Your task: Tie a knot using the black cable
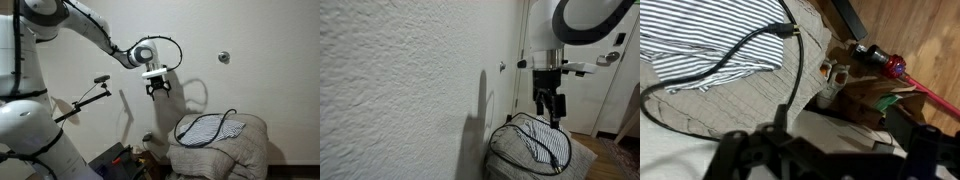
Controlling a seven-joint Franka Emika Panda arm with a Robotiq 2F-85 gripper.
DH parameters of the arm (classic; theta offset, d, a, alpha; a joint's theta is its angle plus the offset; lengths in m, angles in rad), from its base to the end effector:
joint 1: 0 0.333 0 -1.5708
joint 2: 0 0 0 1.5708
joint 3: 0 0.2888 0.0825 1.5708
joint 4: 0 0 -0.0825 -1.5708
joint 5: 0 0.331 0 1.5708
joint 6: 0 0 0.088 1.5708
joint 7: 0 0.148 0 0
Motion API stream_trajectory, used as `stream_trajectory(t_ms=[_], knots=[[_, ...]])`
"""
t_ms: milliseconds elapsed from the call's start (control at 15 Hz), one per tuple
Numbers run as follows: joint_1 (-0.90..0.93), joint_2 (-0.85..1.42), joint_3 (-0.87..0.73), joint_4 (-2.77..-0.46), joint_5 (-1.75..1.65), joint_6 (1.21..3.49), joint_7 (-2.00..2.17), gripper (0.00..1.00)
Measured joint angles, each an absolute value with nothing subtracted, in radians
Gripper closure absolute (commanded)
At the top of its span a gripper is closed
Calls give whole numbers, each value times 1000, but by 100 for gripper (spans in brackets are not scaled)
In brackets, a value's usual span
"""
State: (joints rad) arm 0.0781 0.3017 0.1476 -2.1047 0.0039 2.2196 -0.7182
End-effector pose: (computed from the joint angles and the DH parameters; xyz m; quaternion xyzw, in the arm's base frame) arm 0.4940 0.1147 0.2340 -0.8879 -0.4503 0.0832 0.0451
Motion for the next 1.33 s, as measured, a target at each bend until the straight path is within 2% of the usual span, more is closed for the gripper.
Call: stream_trajectory(t_ms=[667,1333], knots=[[112,578,192,-1970,-117,2220,-761,0],[111,605,193,-1963,-118,2220,-762,0]])
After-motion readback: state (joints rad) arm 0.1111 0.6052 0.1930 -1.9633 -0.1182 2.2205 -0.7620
